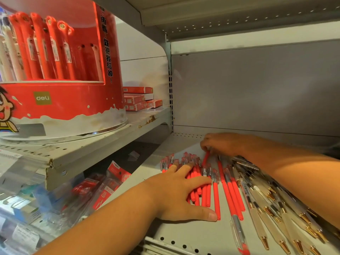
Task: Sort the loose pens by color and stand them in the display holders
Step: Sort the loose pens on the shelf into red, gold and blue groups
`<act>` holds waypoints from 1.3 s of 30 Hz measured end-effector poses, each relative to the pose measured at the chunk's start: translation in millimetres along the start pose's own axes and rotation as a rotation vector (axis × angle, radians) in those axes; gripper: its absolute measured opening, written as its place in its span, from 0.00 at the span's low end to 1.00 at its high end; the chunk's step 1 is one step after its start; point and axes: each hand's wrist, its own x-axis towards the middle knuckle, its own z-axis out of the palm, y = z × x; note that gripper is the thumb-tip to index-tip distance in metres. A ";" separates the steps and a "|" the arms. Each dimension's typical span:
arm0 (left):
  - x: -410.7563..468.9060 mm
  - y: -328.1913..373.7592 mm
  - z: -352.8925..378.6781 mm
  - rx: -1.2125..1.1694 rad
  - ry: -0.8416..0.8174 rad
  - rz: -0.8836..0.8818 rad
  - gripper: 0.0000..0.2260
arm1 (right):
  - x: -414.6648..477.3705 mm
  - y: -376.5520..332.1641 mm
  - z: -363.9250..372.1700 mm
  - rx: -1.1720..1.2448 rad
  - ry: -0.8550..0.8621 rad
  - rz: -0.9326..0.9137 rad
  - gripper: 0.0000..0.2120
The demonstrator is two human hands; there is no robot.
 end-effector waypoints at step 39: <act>10.8 -6.9 7.0 0.151 0.103 -0.044 0.40 | 0.3 -69.5 -13.6 0.865 -0.086 0.174 0.34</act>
